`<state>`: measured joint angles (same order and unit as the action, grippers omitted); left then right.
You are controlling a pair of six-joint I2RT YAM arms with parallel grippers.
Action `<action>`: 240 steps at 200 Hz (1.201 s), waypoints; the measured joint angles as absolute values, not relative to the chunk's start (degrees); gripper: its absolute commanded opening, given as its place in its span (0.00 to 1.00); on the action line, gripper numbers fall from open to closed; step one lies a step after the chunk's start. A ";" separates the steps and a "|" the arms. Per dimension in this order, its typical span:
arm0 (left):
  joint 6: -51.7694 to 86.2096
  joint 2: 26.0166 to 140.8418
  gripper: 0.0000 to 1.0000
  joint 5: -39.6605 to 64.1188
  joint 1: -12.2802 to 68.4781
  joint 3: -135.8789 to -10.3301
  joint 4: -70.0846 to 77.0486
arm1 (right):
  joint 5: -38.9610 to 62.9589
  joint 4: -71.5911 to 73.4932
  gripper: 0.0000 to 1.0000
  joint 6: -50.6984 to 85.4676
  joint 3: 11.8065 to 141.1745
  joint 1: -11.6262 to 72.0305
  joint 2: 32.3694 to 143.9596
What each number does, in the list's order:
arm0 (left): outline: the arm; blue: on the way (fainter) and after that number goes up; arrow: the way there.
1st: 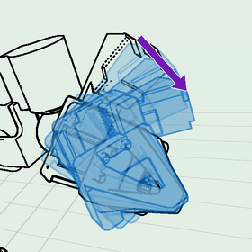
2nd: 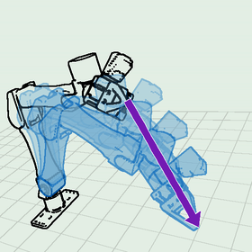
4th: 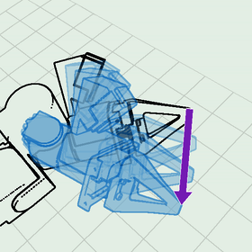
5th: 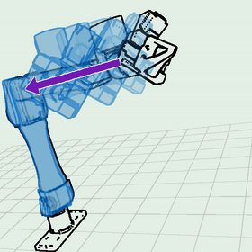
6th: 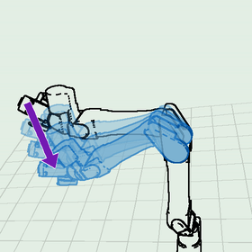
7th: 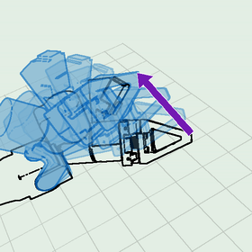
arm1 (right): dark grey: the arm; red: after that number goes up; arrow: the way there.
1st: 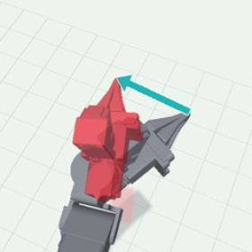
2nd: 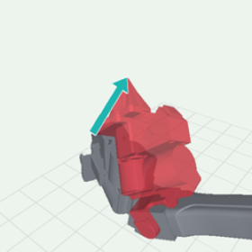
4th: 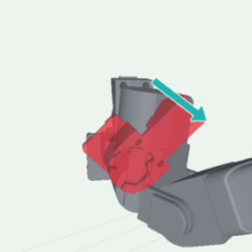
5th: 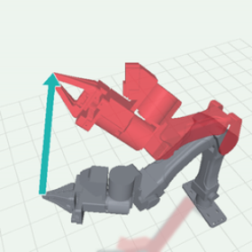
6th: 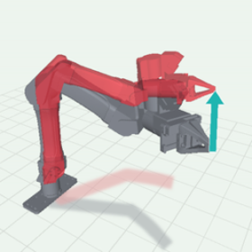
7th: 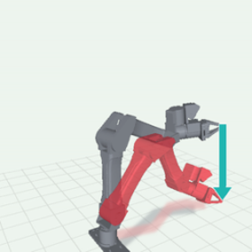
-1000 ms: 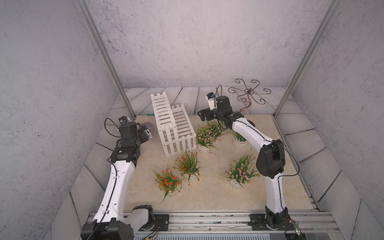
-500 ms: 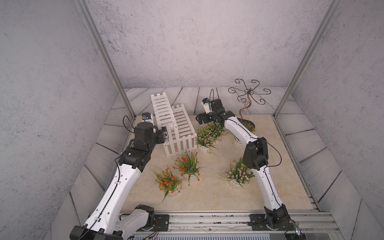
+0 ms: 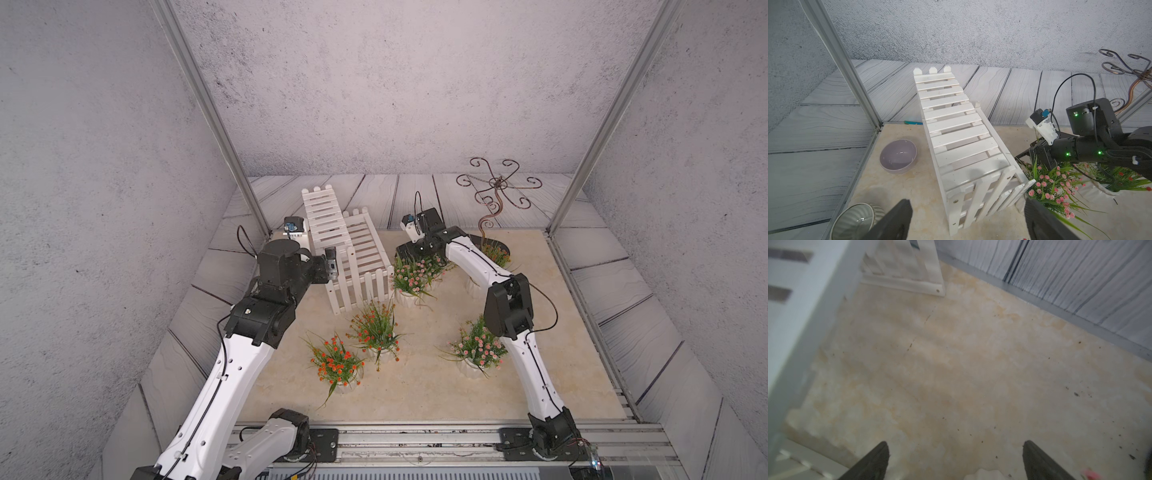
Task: Place the baby's breath potted plants on the rack by color
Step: Move the baby's breath potted plant to the center of the board.
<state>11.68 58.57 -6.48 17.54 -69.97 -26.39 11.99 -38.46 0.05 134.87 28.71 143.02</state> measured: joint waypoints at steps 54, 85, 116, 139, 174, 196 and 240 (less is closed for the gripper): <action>10.92 59.48 0.88 -5.72 17.54 -70.04 -26.65 | 11.44 -43.35 0.98 -4.67 134.26 28.75 142.80; 10.61 60.60 0.88 -5.02 17.54 -71.07 -26.79 | 11.38 -46.28 0.96 -6.48 130.82 28.80 141.08; 10.26 61.67 0.87 -4.47 17.54 -72.64 -27.00 | 11.09 -47.33 0.95 -7.05 120.81 28.86 135.02; 10.07 62.85 0.87 -4.16 17.54 -74.22 -27.38 | 10.33 -45.93 0.94 -6.26 109.58 28.93 128.05; 9.80 66.32 0.86 -3.64 17.54 -77.93 -28.67 | 9.93 -43.31 0.92 -3.92 93.58 28.97 117.91; 9.58 68.99 0.86 -3.81 17.54 -80.64 -29.78 | 9.02 -41.82 0.92 -1.67 86.46 28.97 112.73; 9.45 72.16 0.86 -5.82 17.54 -85.84 -32.49 | 14.96 -37.63 0.92 4.16 88.14 28.95 108.51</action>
